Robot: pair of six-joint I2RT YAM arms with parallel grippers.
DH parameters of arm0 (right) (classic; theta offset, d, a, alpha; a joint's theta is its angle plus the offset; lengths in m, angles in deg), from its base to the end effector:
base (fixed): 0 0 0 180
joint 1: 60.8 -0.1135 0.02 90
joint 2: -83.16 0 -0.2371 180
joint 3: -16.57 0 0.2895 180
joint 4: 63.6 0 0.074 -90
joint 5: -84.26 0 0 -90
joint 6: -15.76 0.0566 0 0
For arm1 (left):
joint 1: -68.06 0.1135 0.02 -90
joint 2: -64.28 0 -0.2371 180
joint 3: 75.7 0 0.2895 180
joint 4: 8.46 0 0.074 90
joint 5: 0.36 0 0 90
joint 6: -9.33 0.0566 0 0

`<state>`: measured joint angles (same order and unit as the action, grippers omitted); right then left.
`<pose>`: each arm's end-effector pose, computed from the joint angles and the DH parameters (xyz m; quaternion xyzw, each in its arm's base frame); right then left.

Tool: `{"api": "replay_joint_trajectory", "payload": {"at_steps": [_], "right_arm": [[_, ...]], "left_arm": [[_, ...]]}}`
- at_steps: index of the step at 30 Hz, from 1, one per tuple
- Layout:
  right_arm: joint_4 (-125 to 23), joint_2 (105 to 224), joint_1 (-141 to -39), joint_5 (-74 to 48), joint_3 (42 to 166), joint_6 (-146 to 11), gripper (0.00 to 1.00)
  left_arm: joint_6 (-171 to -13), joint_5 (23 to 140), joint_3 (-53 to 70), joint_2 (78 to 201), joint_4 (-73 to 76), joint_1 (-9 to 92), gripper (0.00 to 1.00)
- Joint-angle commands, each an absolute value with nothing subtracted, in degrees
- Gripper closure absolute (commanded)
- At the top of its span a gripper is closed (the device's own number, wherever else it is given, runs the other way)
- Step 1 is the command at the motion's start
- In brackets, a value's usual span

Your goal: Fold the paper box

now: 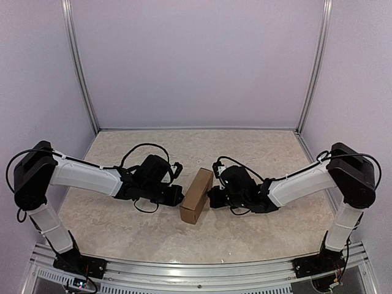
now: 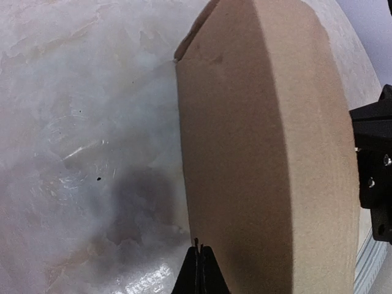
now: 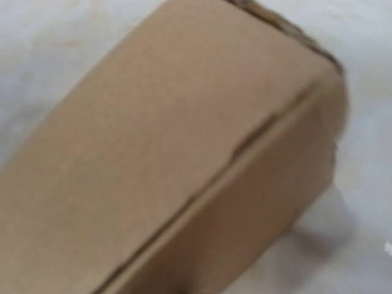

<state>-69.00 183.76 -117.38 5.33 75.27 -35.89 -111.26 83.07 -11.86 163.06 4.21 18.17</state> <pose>0.2201 0.3139 0.0762 -0.0979 0.8845 0.2719 0.3663 0.2407 -0.2958 0.0858 0.1765 0.9142 -0.2740 0.2410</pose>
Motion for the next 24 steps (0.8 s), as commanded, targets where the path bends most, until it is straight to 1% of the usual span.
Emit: {"api": "replay_joint_trajectory", "payload": {"at_steps": [1, 8, 12, 17, 24], "right_arm": [[-70.2, 188.4, -117.8, 1.6, 80.7, -38.6, 1.00], [-69.6, 192.9, -117.8, -1.2, 86.2, -39.6, 1.00], [-69.6, 193.4, -116.9, -1.5, 85.5, -39.8, 1.00], [-75.8, 195.2, -115.5, -7.4, 82.3, -36.5, 1.00], [-82.1, 199.3, -115.3, -13.7, 81.2, -31.7, 1.00]], "left_arm": [[-113.2, 85.3, -15.4, 158.1, 1.4, 18.4, 1.00], [-113.9, 89.2, -19.1, 153.1, 3.0, 18.3, 1.00], [-113.5, 89.4, -19.3, 151.4, 3.3, 18.3, 1.00], [-113.2, 88.7, -18.3, 152.3, 2.6, 18.1, 1.00], [-113.0, 87.6, -16.6, 154.1, 1.8, 17.5, 1.00]]}}
